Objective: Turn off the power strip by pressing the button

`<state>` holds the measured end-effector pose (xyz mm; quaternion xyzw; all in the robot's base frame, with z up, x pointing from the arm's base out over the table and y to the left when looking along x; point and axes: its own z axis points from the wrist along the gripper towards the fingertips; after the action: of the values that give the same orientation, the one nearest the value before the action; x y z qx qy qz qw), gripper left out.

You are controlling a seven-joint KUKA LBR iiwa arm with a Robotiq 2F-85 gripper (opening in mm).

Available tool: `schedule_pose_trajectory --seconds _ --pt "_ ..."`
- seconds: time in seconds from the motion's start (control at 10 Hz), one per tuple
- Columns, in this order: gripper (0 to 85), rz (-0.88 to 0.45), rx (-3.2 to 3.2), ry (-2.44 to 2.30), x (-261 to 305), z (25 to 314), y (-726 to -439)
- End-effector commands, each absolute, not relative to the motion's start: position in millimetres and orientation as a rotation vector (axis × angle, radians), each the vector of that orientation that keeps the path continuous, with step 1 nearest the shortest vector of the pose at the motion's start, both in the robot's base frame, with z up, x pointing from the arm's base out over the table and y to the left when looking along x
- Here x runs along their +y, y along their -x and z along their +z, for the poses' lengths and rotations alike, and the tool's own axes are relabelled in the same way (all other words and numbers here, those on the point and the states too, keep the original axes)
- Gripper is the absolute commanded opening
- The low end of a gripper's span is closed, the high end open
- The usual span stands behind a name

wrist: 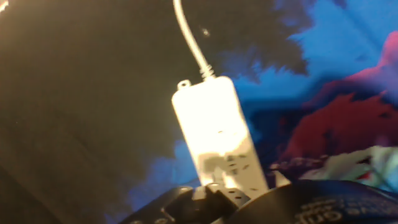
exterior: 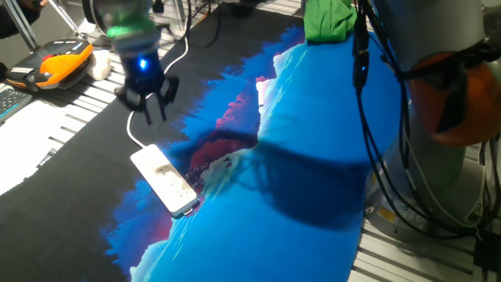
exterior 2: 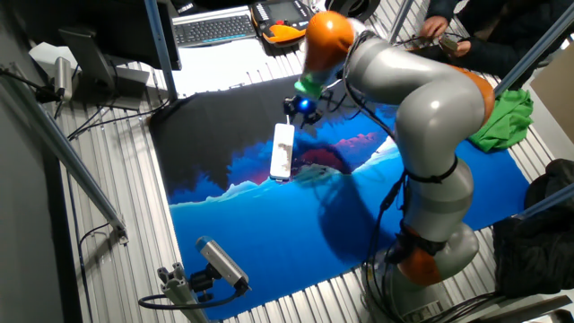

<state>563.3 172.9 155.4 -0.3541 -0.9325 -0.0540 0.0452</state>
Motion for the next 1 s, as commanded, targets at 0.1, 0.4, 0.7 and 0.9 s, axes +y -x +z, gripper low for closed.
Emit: schedule_pose_trajectory --seconds 0.1,0.4,0.7,0.9 --pt "51.0 -0.194 -2.846 1.120 197.8 136.4 -564.4" --pt "51.0 -0.196 -2.860 1.176 209.5 107.3 -567.4" --pt "51.0 -0.204 -2.869 1.189 213.9 92.5 -572.2" --pt "51.0 -0.202 -2.883 1.176 213.4 85.9 -574.2"
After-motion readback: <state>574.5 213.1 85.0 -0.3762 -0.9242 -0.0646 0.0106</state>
